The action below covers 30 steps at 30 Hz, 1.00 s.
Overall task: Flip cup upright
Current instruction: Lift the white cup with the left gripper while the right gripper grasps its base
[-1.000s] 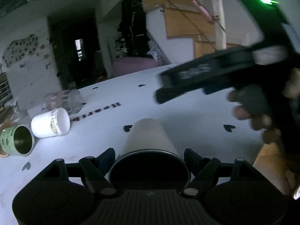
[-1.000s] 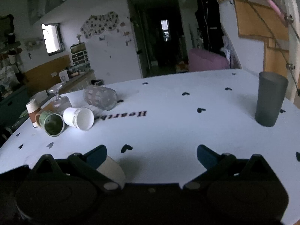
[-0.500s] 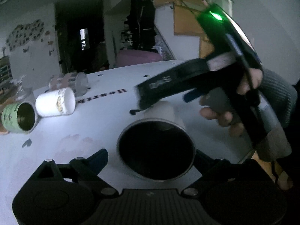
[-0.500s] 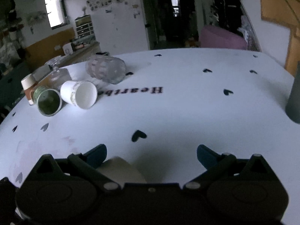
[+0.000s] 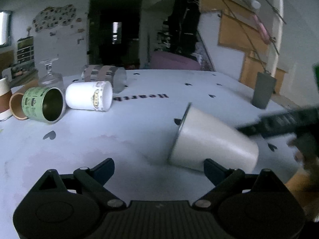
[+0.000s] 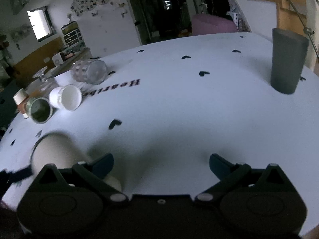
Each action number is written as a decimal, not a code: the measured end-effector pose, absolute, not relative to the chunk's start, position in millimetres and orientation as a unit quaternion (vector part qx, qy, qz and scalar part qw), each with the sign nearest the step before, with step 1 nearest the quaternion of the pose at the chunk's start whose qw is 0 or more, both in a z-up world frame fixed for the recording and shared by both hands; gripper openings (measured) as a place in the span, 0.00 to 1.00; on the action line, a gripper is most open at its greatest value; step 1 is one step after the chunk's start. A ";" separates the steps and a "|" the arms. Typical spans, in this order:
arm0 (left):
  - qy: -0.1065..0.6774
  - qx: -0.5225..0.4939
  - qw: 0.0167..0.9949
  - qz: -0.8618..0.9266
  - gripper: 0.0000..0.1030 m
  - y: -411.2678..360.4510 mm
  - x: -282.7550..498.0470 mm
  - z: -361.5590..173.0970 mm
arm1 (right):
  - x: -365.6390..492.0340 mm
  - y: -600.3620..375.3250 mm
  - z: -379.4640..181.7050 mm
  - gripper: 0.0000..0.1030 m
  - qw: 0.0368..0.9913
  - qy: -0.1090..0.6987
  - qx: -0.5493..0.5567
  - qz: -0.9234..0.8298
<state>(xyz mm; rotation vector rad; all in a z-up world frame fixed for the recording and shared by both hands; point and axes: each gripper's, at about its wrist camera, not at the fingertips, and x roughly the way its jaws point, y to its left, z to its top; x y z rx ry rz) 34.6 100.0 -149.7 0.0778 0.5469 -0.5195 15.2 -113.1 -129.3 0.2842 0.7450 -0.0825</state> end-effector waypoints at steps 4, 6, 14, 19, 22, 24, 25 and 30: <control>0.271 0.010 0.933 -0.237 0.93 103.1 43.4 -145.8 | 1.7 -105.0 -129.1 1.00 0.921 0.365 0.135 -0.018; 0.270 0.001 0.935 -0.231 0.93 103.2 44.7 -142.9 | -1.2 -100.6 -128.3 1.00 0.921 0.365 0.134 -0.011; 0.254 -0.003 0.933 -0.254 0.93 97.2 33.0 -129.0 | 1.5 -90.9 -129.6 1.00 0.915 0.372 0.152 0.024; 0.269 0.008 0.927 -0.261 0.93 92.1 30.1 -134.6 | 9.2 -109.5 -123.7 1.00 0.907 0.368 0.205 0.016; 0.277 -0.006 0.924 -0.264 0.93 94.3 32.9 -139.9 | 20.7 -115.3 -112.3 1.00 0.900 0.362 0.240 0.035; 0.279 -0.021 0.921 -0.272 0.87 97.2 33.8 -141.7 | 33.6 -110.5 -101.9 1.00 0.899 0.359 0.245 0.057; 0.280 -0.029 0.918 -0.281 0.79 98.5 33.6 -142.0 | 39.7 -105.5 -98.4 1.00 0.898 0.361 0.242 0.069; 0.284 -0.033 0.910 -0.301 0.64 95.0 31.1 -141.2 | 77.3 -74.1 -91.5 1.00 0.881 0.401 0.218 0.125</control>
